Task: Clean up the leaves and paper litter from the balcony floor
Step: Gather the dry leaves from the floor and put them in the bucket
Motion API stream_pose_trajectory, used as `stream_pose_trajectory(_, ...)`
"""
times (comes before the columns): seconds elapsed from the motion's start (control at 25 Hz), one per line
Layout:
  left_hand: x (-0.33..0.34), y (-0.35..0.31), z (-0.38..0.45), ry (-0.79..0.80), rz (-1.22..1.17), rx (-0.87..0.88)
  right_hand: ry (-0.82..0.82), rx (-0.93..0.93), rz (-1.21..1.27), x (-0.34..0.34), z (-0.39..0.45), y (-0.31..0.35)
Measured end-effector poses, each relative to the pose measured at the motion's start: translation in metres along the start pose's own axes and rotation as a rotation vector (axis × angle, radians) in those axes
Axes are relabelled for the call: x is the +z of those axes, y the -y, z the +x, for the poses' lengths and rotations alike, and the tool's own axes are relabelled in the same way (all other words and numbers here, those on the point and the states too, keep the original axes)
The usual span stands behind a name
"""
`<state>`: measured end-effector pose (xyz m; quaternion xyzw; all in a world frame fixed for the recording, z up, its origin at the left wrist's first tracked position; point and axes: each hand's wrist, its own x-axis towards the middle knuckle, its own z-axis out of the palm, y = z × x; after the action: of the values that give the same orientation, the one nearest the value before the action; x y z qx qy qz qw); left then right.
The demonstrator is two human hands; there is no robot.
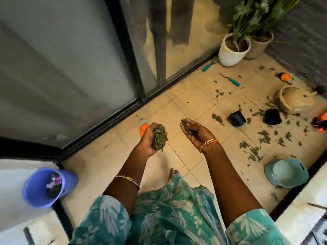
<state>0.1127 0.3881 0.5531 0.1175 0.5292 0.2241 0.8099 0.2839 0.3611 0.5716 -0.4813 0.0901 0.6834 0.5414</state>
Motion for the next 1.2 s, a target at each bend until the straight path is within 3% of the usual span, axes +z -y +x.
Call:
stream_pose_trajectory(0.28, -0.169, 0.014, -0.093, -0.187, -0.307, 0.117, 0.092, 0.188, -0.398, 0.089, -0.001, -0.156)
stream_pose_trajectory(0.56, -0.344, 0.042, -0.172, -0.335, -0.499, 0.188, 0.168, 0.404, -0.357, 0.160, -0.024, -0.327)
stream_pose_trajectory(0.64, -0.386, 0.046, -0.184, -0.385, -0.561, 0.211, 0.179, 0.454, -0.445, 0.180, -0.028, -0.374)
stream_pose_trajectory(0.84, -0.482, 0.055, -0.166, -0.482, -0.684, 0.270, 0.173, 0.545, -0.715, 0.217, 0.005, -0.477)
stream_pose_trajectory(1.2, -0.681, 0.089, -0.035, -0.619, -0.947, 0.311, 0.221, 0.673, -0.941, 0.233, 0.184, -0.678)
